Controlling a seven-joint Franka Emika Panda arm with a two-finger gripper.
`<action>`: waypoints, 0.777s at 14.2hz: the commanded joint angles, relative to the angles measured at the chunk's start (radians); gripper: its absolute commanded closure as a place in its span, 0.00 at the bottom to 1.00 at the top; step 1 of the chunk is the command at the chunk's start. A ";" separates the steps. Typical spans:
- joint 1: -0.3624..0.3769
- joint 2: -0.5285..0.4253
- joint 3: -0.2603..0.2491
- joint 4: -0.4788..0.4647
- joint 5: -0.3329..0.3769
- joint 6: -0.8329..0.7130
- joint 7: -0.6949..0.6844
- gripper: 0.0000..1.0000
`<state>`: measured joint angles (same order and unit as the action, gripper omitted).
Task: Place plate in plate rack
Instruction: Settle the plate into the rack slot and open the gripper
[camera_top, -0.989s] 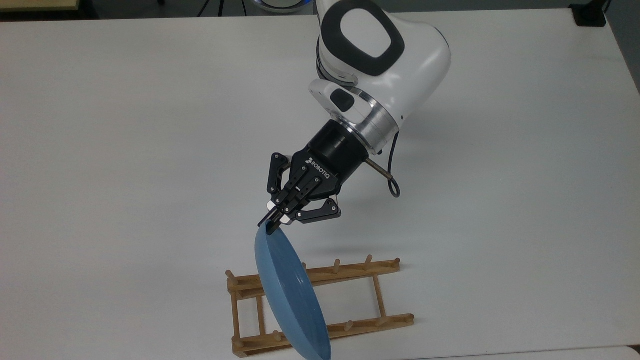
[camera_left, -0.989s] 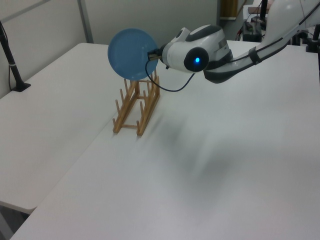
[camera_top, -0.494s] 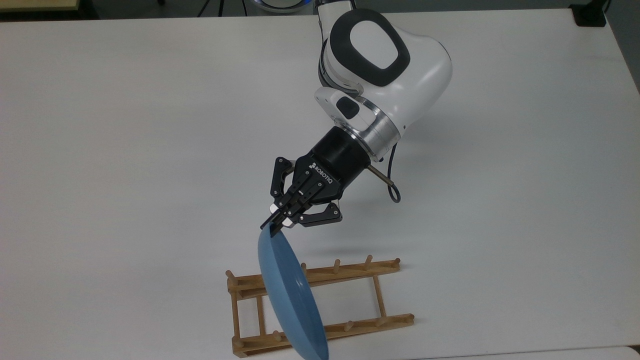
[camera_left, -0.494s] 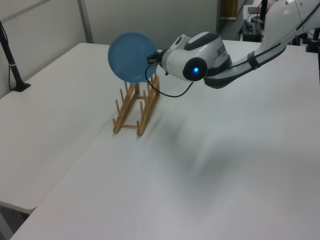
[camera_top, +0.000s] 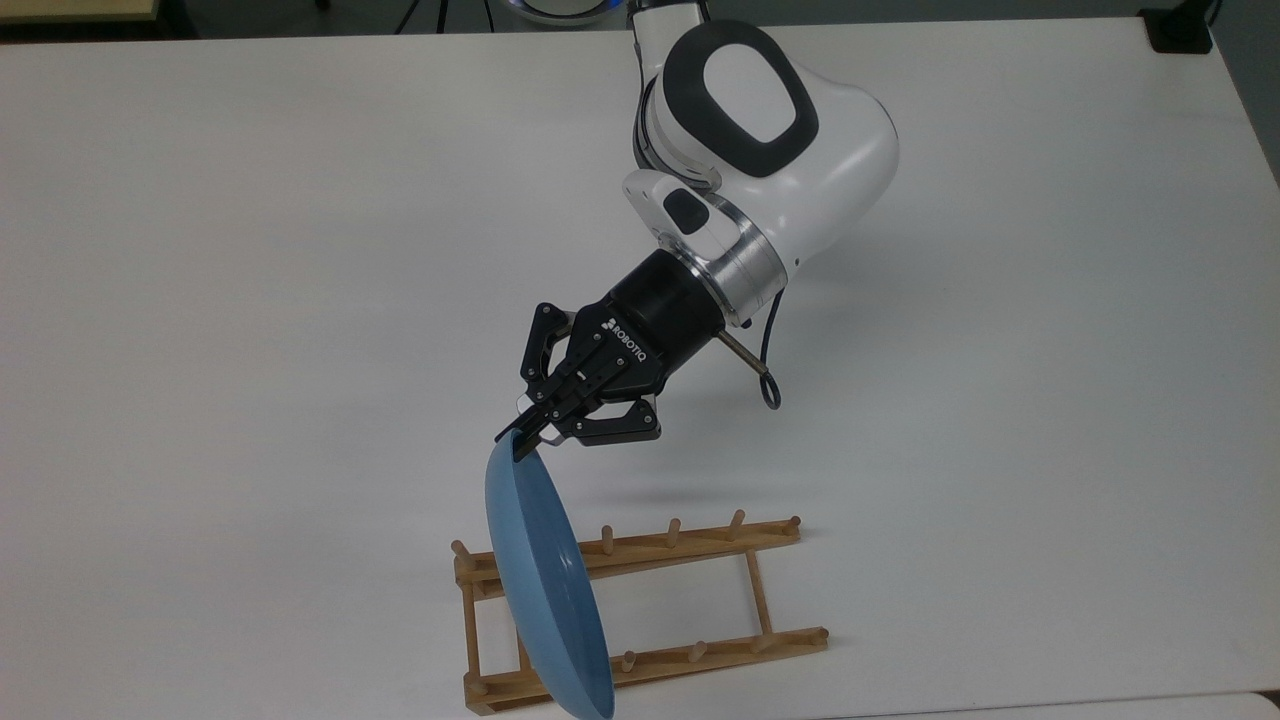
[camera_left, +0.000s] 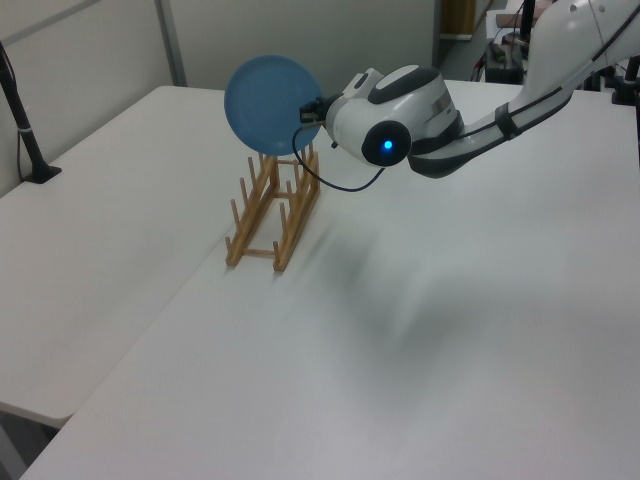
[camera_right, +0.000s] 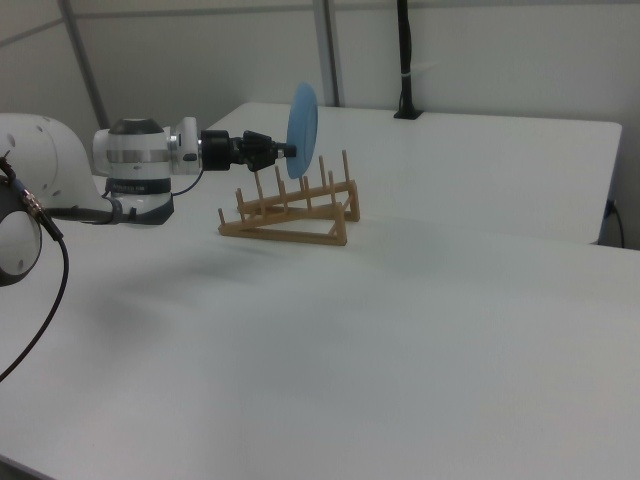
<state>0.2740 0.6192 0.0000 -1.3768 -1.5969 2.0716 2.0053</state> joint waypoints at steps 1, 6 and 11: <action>0.019 -0.012 -0.011 -0.030 -0.031 -0.039 0.044 1.00; 0.031 0.002 -0.011 -0.047 -0.040 -0.044 0.044 1.00; 0.027 0.022 -0.011 -0.045 -0.040 -0.047 0.043 0.92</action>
<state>0.2881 0.6418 0.0000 -1.4066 -1.6122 2.0537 2.0154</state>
